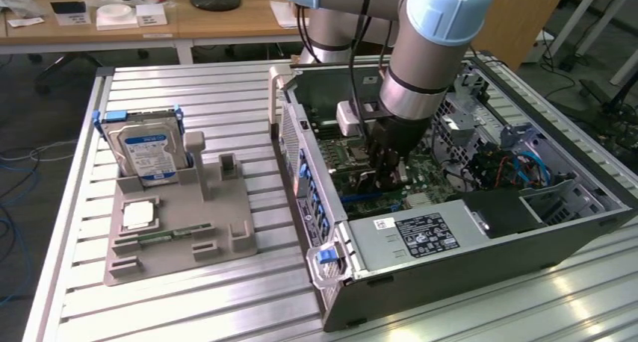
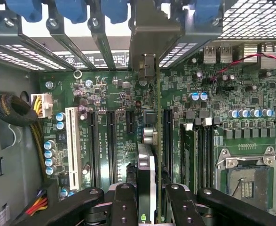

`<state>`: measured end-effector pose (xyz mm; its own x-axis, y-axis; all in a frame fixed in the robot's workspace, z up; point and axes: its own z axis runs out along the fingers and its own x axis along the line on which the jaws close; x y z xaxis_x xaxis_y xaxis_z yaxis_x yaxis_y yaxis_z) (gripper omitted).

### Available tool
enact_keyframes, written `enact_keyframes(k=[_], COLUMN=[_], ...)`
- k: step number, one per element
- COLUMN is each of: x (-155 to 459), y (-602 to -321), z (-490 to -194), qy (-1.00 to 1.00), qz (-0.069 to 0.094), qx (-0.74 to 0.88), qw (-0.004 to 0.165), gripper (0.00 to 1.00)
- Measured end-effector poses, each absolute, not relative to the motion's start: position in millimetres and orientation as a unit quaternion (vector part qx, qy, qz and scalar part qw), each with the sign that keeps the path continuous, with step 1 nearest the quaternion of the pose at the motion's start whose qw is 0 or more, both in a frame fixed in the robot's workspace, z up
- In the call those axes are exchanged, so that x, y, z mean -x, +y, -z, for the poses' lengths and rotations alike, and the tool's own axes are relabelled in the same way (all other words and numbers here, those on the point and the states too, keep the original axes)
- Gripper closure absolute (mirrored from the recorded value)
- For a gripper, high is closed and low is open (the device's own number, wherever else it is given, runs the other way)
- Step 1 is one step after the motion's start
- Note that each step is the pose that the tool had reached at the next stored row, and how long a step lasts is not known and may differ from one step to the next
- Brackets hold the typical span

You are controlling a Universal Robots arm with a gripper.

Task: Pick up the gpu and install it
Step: 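Insert the gpu into the slot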

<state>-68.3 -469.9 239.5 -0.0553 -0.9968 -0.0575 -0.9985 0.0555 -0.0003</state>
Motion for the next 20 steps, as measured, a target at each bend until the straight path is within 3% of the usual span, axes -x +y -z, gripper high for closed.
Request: enact_keyframes(k=[20], x=[68.1], y=[-467.4], z=[-235.9], qy=[0.726], qz=[-0.024], qx=[0.687], qw=[0.016], gripper=[0.72])
